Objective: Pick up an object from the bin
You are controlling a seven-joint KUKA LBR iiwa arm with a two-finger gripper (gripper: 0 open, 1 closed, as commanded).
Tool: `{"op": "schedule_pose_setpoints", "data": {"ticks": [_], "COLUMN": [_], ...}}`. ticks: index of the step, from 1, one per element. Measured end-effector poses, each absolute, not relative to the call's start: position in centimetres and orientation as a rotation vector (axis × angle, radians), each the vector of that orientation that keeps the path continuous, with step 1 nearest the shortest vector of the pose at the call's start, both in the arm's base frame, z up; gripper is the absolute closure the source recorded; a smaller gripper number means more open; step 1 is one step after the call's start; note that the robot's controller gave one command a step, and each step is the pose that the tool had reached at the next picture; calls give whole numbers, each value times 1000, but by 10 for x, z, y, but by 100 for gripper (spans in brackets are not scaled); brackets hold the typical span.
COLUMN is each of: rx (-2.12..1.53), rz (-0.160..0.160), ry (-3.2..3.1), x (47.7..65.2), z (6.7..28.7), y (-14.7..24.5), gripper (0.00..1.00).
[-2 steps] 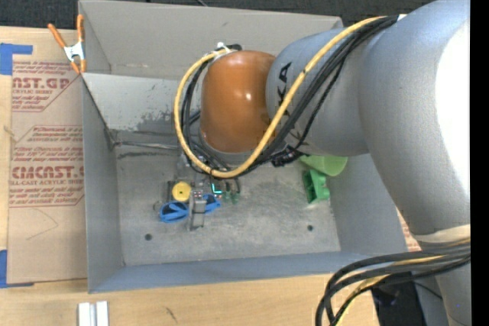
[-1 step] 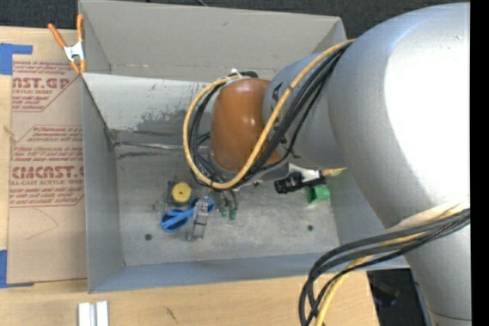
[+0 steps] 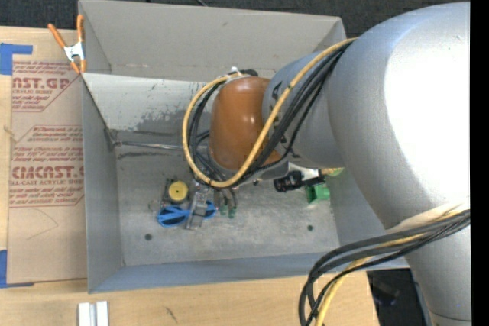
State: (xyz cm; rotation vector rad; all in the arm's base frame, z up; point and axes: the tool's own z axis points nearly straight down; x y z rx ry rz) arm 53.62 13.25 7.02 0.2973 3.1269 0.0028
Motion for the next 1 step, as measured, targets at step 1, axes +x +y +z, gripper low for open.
{"op": "schedule_pose_setpoints", "data": {"ticks": [1], "rx": [259], "rz": [8], "ry": [3121], "x": [546], "z": [234], "y": [169], "gripper": [100]}}
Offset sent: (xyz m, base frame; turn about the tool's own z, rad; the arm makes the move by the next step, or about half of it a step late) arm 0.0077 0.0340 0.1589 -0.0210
